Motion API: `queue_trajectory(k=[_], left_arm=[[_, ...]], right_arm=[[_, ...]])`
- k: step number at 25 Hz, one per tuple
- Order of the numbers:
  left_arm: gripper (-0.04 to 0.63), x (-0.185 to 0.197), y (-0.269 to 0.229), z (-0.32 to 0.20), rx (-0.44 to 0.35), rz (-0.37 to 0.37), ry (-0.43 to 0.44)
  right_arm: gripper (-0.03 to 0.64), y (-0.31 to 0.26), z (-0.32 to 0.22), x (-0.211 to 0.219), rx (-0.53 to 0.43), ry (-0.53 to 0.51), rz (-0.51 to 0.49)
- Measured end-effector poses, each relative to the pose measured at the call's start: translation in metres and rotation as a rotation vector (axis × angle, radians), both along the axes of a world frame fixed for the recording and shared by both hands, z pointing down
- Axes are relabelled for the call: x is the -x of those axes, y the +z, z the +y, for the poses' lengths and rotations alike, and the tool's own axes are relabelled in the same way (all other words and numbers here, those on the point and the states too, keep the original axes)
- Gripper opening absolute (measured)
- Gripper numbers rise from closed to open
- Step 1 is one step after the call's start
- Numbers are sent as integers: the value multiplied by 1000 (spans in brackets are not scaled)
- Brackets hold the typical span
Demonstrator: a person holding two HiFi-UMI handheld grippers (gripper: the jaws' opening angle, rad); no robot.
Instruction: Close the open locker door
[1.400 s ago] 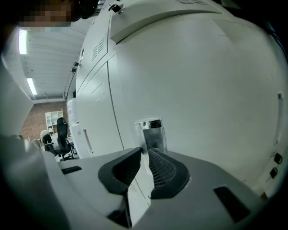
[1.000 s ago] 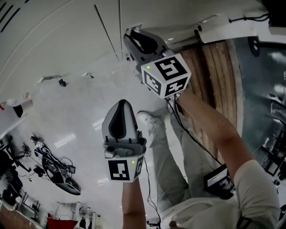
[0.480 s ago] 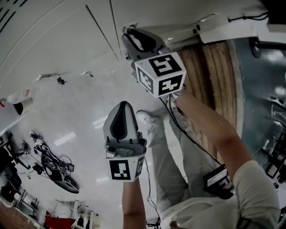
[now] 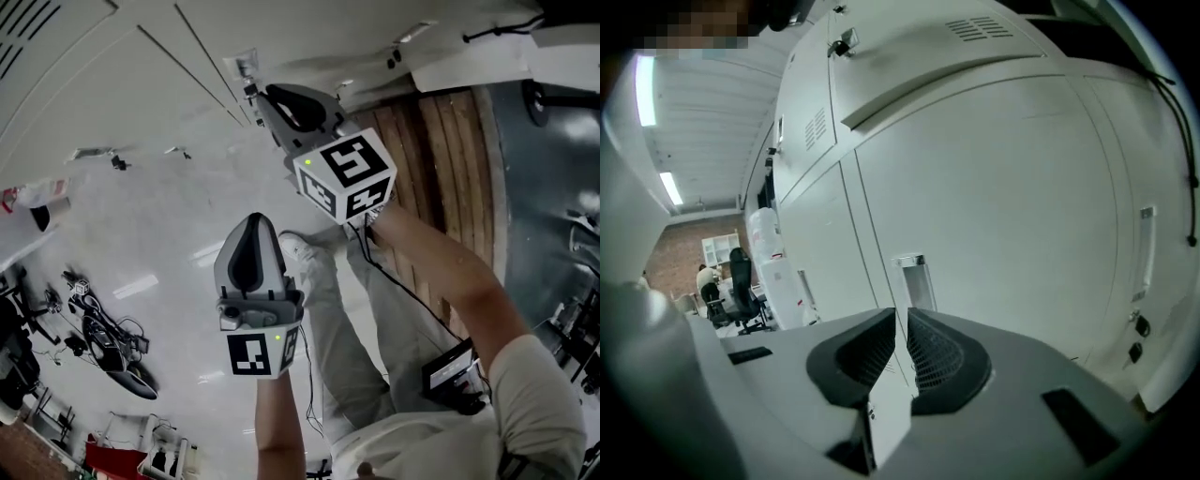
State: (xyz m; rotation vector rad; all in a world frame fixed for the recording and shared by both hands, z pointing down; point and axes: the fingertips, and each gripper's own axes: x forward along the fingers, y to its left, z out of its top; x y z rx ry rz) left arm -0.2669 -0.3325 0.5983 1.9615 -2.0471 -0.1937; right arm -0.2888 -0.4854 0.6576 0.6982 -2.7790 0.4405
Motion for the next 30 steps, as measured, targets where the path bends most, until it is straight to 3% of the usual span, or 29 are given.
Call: queue_trajectory(k=[6,14,21,26,30], left_arm=[[8,-31,-15,6,14,1,-69],[8,-77,-64,-1,-43,-54,-107],[8,-107,-117,8,-68,-96,-143],[8,-128,-147,30,-30,-111,-170],[8,-141,-178,40,-36,-149,-186]], right_arm=[[28,-18,31,-46,-42,-120,9],[26,-67,48,-144,-70,-250,-5],[26,-124,39,-248,-61,-244,-67],[27,-159,39,-311,-93,-229,-18],[27,-189,32,-336,-86,-235,-38]])
